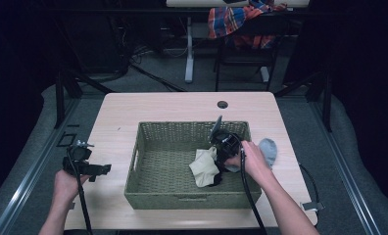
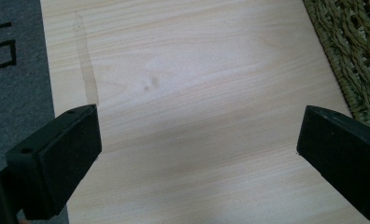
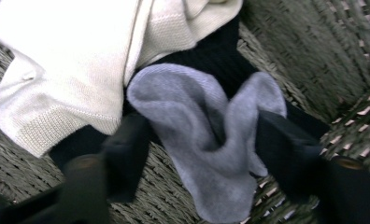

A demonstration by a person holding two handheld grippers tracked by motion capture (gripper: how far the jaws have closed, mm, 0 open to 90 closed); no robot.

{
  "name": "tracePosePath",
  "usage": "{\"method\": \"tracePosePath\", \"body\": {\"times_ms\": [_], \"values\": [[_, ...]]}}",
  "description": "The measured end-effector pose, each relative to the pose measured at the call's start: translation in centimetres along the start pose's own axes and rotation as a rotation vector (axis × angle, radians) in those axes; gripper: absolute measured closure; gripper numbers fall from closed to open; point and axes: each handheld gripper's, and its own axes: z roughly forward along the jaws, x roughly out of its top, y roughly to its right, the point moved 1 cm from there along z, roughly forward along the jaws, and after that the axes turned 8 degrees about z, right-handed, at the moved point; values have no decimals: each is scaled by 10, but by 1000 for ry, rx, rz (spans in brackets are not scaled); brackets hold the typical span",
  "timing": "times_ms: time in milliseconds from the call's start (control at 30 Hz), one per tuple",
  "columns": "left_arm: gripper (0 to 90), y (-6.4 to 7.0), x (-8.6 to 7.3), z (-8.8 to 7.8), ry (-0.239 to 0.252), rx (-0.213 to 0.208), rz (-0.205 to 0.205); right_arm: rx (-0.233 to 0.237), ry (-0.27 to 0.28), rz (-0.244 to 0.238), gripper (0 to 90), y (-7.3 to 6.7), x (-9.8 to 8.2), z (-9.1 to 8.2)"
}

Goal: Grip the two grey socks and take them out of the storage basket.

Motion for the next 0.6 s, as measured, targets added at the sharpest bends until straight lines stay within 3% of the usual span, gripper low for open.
{"method": "tracePosePath", "body": {"times_ms": [167,200,267,300,433,600], "values": [[2,0,0,1,-4,0,-1,-15,-31,-29,714,2,2,-2],[2,0,0,1,-5,-1,-2,9,-17,-24,770,5,0,-4],[2,0,0,1,-7,2,-8,24,-15,3,784,6,-2,-5],[2,-1,-1,2,-12,5,-10,23,-27,-11,787,8,-2,-8],[2,-3,-3,3,-23,13,-17,47,13,6,785,15,-6,-22],[2,2,0,1,-18,15,3,58,29,16,786,21,-12,-35]]}}
